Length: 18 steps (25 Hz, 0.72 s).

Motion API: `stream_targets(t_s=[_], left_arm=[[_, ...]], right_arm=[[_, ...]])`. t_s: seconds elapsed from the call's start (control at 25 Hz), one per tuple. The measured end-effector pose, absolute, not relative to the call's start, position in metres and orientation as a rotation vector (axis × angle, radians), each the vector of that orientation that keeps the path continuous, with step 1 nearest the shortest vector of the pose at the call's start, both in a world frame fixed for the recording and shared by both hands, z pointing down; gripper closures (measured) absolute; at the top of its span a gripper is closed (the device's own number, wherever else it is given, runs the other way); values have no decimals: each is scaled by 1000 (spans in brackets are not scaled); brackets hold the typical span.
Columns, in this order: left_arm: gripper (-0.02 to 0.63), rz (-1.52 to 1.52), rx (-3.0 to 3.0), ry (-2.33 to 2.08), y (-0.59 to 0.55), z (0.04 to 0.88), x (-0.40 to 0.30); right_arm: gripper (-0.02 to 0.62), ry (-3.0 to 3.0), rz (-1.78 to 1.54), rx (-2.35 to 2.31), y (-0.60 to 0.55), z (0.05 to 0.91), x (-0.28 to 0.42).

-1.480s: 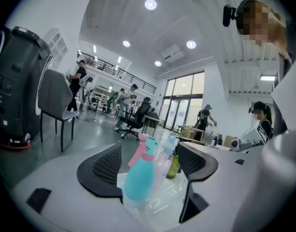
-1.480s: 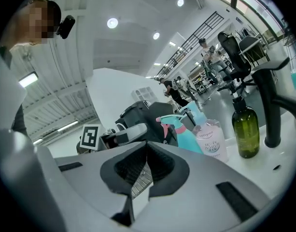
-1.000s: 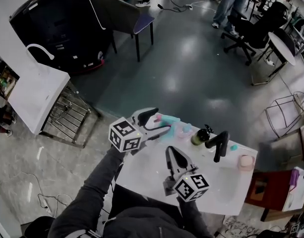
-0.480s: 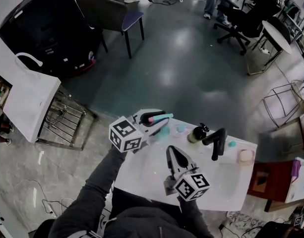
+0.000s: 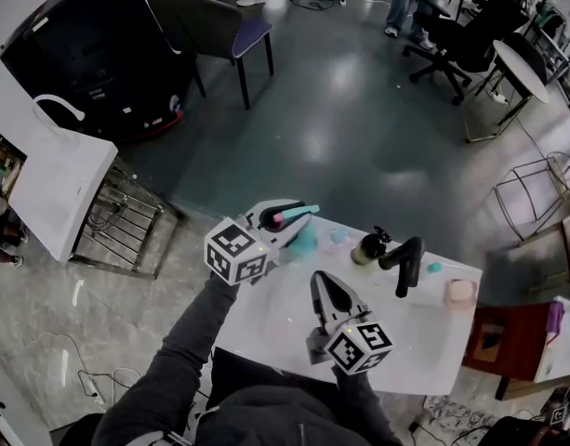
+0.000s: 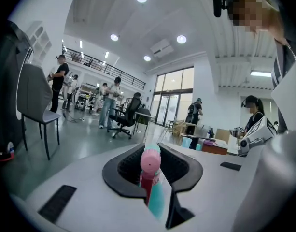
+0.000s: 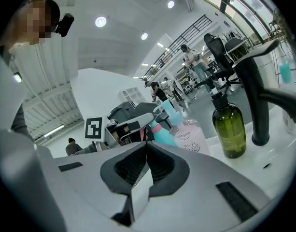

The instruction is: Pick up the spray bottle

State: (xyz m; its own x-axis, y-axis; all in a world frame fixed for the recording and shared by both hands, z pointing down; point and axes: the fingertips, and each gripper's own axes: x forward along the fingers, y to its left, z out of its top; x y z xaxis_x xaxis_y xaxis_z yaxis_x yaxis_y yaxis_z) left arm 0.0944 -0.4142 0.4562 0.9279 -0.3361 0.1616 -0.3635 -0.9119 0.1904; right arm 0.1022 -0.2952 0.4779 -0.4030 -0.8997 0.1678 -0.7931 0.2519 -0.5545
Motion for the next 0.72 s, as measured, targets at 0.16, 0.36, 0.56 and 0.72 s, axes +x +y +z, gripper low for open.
stream_targets(t_s=[0.16, 0.36, 0.56, 0.72], left_arm=[[519, 142, 2834, -577, -412, 451, 87], [520, 85, 2790, -623, -402, 449, 73], [520, 43, 2759, -662, -386, 444, 62], [520, 38, 2757, -685, -369, 442, 59]], right_arm=[[584, 2341, -851, -1597, -288, 474, 106], [584, 2356, -835, -1580, -278, 473, 104], [584, 2382, -819, -1549, -265, 470, 101], [584, 2401, -805, -1521, -255, 466, 103]])
